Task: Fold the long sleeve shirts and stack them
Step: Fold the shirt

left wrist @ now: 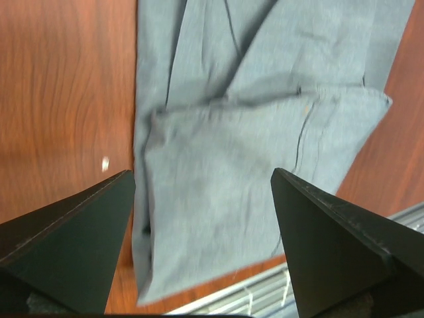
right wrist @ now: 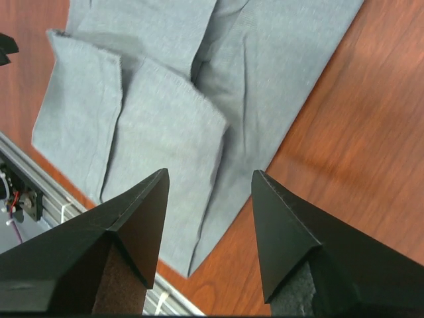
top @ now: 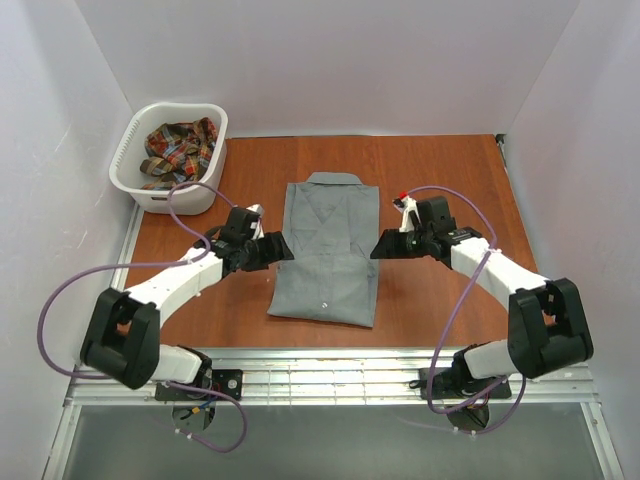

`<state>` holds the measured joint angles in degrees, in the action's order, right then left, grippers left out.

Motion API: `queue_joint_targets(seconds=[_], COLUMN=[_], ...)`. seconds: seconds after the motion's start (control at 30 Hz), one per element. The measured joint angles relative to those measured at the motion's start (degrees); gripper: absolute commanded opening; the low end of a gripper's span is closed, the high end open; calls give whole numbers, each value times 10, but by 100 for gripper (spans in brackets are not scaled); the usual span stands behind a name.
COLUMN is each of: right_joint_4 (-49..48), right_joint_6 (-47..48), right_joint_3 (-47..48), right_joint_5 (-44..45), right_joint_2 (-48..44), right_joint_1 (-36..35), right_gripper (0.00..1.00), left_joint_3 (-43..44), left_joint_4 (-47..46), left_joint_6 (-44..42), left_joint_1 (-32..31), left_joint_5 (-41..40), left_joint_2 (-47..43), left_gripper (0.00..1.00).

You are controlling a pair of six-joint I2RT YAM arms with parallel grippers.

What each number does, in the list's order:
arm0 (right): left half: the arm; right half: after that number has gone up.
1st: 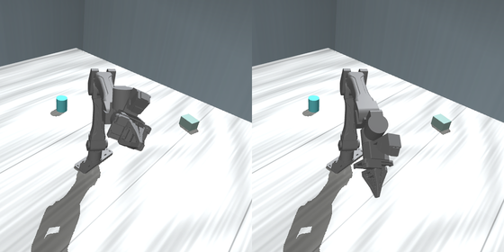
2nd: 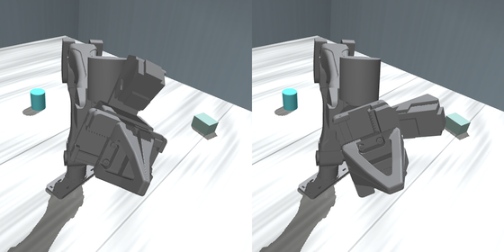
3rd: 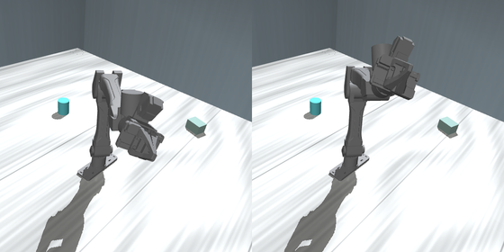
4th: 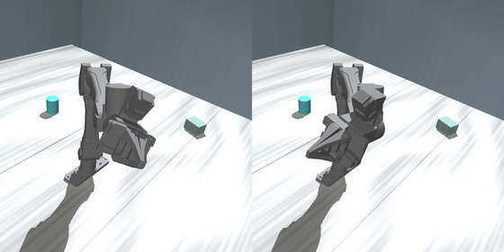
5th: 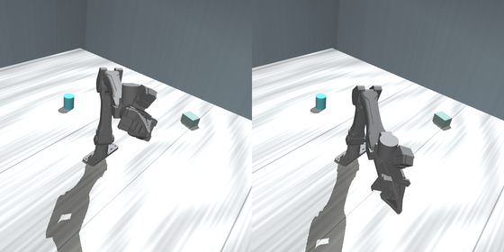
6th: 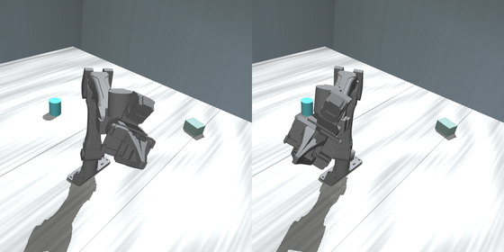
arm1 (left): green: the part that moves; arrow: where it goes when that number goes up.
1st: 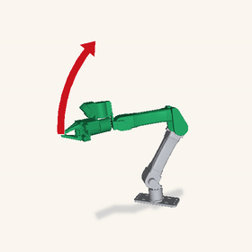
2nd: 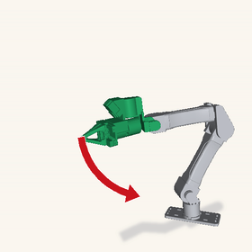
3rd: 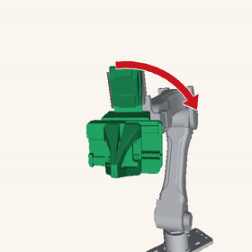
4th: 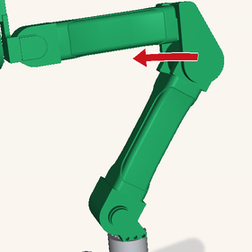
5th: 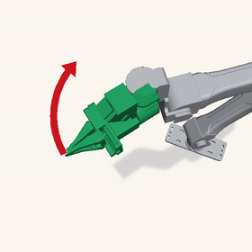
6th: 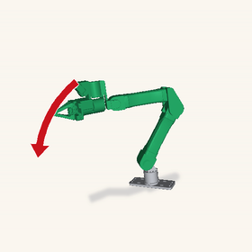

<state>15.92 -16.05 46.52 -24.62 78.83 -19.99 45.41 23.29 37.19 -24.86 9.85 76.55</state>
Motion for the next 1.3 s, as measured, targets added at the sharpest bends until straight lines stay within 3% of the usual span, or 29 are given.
queue_joint_targets(seconds=[0.3, 0.5, 0.6, 0.7, 0.83, 1.1, 1.23, 1.3], right_joint_4=[-80, -116, -134, -143, -148, -134, -130, -129], right_joint_6=[-8, -15, -15, -15, -15, -7, -2, 0], right_joint_3=[2, -7, -7, -7, -7, 0, 5, 7], right_joint_5=[-43, -76, -92, -103, -106, -86, -74, -71], right_joint_2=[99, 125, 139, 146, 144, 110, 101, 102], right_joint_1=[4, 4, 3, 1, 0, 0, 2, 3], right_gripper=[43, 39, 31, 13, 2, 1, 1, 1], left_joint_3=[45, 60, 60, 60, 60, 60, 61, 63], left_joint_4=[-41, -54, -54, -54, -53, -53, -52, -52], left_joint_6=[-28, -35, -36, -37, -38, -40, -40, -43], left_joint_1=[3, 3, 3, 4, 4, 4, 4, 4], left_joint_5=[-1, 1, 0, 0, -4, -9, -8, -8], left_joint_2=[154, 179, 180, 180, 178, 158, 148, 147], left_gripper=[65, 54, 47, 40, 32, 30, 13, 11])
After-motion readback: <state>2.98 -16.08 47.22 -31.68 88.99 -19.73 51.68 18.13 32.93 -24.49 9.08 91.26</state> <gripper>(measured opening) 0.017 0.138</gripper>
